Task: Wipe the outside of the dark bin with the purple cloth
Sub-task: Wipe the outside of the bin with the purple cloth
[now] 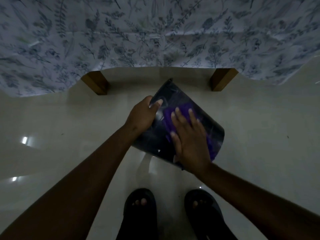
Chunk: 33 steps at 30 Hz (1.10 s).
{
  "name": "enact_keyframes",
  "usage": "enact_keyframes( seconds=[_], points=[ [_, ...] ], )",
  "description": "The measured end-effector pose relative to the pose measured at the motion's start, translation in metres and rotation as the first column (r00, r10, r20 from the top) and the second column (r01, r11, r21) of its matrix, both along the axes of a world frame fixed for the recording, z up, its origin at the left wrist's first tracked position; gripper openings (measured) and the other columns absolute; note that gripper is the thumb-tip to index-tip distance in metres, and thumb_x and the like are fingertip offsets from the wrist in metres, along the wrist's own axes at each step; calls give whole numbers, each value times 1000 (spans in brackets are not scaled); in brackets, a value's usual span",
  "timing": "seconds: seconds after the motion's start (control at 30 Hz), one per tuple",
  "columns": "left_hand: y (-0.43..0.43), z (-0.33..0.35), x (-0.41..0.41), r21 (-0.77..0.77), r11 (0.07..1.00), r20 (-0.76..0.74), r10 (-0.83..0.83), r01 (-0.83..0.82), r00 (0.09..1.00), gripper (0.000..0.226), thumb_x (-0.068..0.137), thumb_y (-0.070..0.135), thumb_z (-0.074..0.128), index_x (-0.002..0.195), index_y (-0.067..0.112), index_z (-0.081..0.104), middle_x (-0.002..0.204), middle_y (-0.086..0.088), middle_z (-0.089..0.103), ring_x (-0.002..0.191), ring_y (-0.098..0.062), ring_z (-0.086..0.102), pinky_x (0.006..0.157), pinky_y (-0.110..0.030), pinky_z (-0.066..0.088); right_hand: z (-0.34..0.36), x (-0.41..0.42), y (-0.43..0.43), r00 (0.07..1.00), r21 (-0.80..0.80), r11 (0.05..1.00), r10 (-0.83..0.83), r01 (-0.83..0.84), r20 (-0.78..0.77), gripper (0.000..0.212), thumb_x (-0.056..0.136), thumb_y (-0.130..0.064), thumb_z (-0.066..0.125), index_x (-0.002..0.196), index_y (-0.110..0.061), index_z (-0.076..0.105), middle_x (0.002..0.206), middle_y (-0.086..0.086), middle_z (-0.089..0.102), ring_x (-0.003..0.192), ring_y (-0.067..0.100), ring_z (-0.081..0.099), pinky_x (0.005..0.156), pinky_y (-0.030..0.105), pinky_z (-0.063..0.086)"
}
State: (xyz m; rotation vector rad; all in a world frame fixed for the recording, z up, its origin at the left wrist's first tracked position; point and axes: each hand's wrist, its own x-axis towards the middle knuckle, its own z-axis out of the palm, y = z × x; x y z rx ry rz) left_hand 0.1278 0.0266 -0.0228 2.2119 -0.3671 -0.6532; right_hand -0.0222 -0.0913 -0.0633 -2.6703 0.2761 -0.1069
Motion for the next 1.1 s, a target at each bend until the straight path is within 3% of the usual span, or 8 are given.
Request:
enact_keyframes(
  seconds=[0.07,0.17,0.33,0.43,0.6,0.73,0.9,1.1],
  points=[
    [-8,-1,2,-23,1000,4,6,-6,1000,32,99,42,41,109,17,58,96,-3,67,85,-19,63,74,-34,49,-5,-11,0,997,-67,995,72,-73,-8,55,102,-43,23,153,-25,17,161,-6,11,151,21,0,118,43,6],
    [-12,-1,3,-42,999,2,15,-15,1000,27,100,38,41,108,17,57,96,0,64,85,-17,61,67,-25,45,0,12,-20,999,-65,998,26,-25,20,52,103,-41,25,151,-22,26,159,-1,24,150,22,13,117,43,15],
    [-12,-1,4,-22,1000,28,14,-13,1000,30,100,40,40,110,16,55,98,-1,63,81,-12,58,66,-22,41,1,75,-65,987,210,965,-147,157,-64,49,103,-39,26,145,-19,42,146,5,48,134,23,44,111,38,33],
    [-14,-1,9,-10,1000,5,30,-30,1000,35,100,42,40,112,14,57,101,-7,66,89,-22,63,75,-32,47,0,51,-46,995,52,994,-94,96,-42,51,102,-37,26,149,-18,34,155,5,35,145,26,28,116,43,23],
    [-17,-3,8,-16,999,-5,45,-45,999,38,100,42,40,115,12,57,107,-10,67,95,-26,63,88,-41,51,-16,-27,-10,966,-272,928,254,-256,-44,55,99,-42,29,151,-28,17,160,-1,15,150,29,6,117,48,10],
    [-16,-2,5,-39,998,-17,52,-53,999,37,100,41,40,114,11,57,106,-11,67,95,-26,63,85,-39,50,-6,10,-26,992,-140,983,117,-122,-46,52,101,-40,25,151,-26,23,160,-2,20,150,22,8,118,44,11],
    [-12,-2,4,-31,998,-18,47,-47,999,37,100,41,39,114,12,56,106,-8,65,95,-24,62,79,-33,47,8,74,-62,988,184,971,-143,152,-59,46,104,-33,29,146,-17,41,150,5,44,139,23,38,113,35,26],
    [-15,-7,8,-20,998,-1,59,-59,998,37,100,40,40,115,11,57,108,-9,66,96,-24,62,79,-32,45,-7,-8,-7,987,-158,977,133,-146,-90,55,100,-42,28,152,-26,15,161,-2,13,150,27,3,119,46,5]
  ],
)
